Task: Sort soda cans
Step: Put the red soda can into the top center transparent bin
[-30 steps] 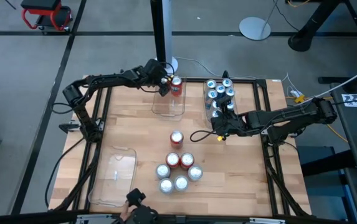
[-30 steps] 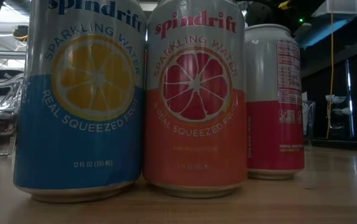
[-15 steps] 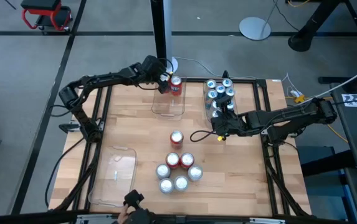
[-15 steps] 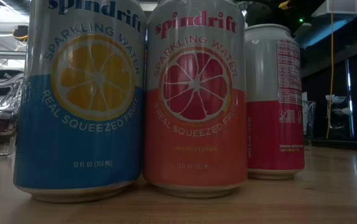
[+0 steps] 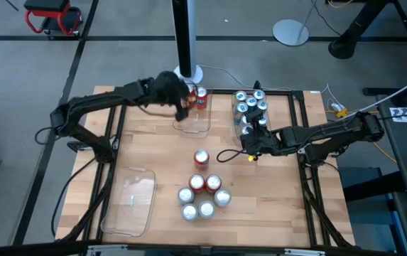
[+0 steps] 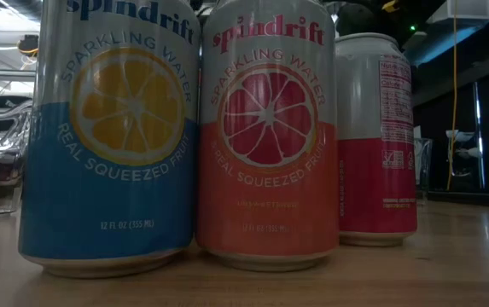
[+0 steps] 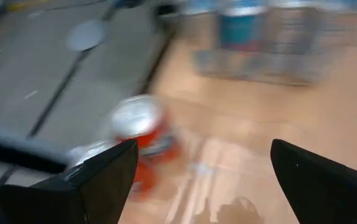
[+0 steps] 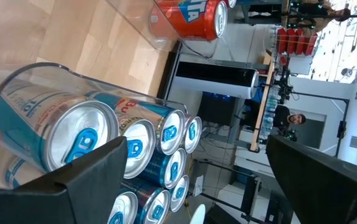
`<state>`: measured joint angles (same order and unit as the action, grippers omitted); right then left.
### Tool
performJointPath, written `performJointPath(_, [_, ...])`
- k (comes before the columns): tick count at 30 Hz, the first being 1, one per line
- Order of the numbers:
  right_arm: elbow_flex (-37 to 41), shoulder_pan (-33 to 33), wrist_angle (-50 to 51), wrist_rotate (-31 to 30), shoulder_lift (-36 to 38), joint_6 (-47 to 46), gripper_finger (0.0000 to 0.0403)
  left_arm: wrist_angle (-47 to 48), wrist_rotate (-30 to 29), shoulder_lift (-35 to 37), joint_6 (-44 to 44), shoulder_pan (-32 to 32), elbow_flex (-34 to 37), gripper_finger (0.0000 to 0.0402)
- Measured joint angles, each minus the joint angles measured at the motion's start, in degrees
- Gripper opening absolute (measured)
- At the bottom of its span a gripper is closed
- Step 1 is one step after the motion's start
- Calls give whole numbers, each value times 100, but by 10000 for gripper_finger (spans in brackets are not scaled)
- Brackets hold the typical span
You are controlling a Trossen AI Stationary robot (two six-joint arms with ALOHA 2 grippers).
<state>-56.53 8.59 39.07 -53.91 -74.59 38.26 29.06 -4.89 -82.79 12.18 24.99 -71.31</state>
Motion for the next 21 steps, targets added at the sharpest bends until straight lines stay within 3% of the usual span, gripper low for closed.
performJointPath(11, [0,-1,0,2,0,-20,380,45,1028,-8,710,-1695,446,351])
performJointPath(21, [0,1,-3,0,0,-14,380,-1331,1224,-15,556,-2179,1219,351])
